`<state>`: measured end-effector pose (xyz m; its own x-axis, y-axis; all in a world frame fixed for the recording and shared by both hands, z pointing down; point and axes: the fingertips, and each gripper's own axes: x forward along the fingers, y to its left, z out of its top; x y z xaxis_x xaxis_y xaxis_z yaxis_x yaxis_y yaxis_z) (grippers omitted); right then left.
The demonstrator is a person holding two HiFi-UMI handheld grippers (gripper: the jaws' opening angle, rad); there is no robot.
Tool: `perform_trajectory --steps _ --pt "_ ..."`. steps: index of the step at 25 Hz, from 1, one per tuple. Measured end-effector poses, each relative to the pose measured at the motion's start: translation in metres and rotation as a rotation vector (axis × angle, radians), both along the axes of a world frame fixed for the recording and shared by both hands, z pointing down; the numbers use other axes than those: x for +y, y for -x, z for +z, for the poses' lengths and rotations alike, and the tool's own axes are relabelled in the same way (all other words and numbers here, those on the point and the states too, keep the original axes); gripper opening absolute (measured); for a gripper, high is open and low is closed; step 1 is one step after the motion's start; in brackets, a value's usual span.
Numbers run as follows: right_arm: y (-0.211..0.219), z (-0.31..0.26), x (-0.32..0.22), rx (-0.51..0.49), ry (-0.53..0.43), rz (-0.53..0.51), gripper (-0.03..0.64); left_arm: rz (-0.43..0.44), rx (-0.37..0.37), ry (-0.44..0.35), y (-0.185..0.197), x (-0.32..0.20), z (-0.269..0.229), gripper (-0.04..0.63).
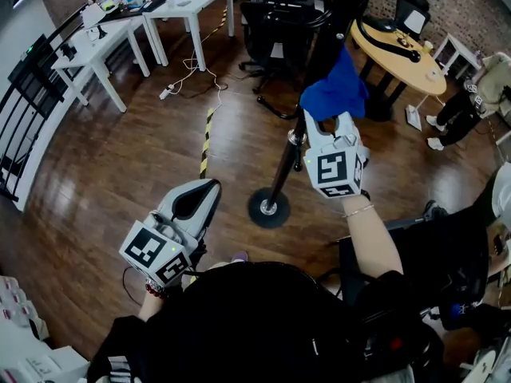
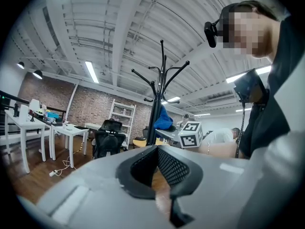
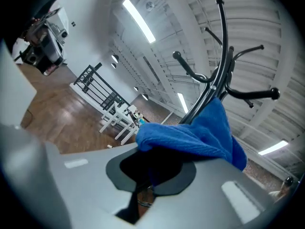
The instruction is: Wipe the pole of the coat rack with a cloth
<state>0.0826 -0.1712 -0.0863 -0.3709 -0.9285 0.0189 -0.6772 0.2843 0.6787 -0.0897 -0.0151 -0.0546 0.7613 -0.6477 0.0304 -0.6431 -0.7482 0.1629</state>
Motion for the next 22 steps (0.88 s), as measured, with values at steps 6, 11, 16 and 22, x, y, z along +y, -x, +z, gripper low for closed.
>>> perform_trajectory --steps 6,11,16,22 --pt "0.001 0.052 0.001 -0.023 0.202 -0.033 0.023 0.011 0.006 0.003 -0.002 0.002 0.003 0.006" --pt "-0.002 0.081 -0.001 -0.039 0.351 -0.07 0.023 0.028 0.007 0.007 -0.012 0.002 0.006 0.006" --pt "-0.007 0.109 0.002 -0.054 0.576 -0.137 0.023 0.024 0.013 0.003 -0.013 0.006 0.013 0.006" --pt "-0.011 0.137 -0.002 -0.017 0.75 -0.159 0.023 0.022 0.019 0.011 -0.016 0.007 0.012 0.006"
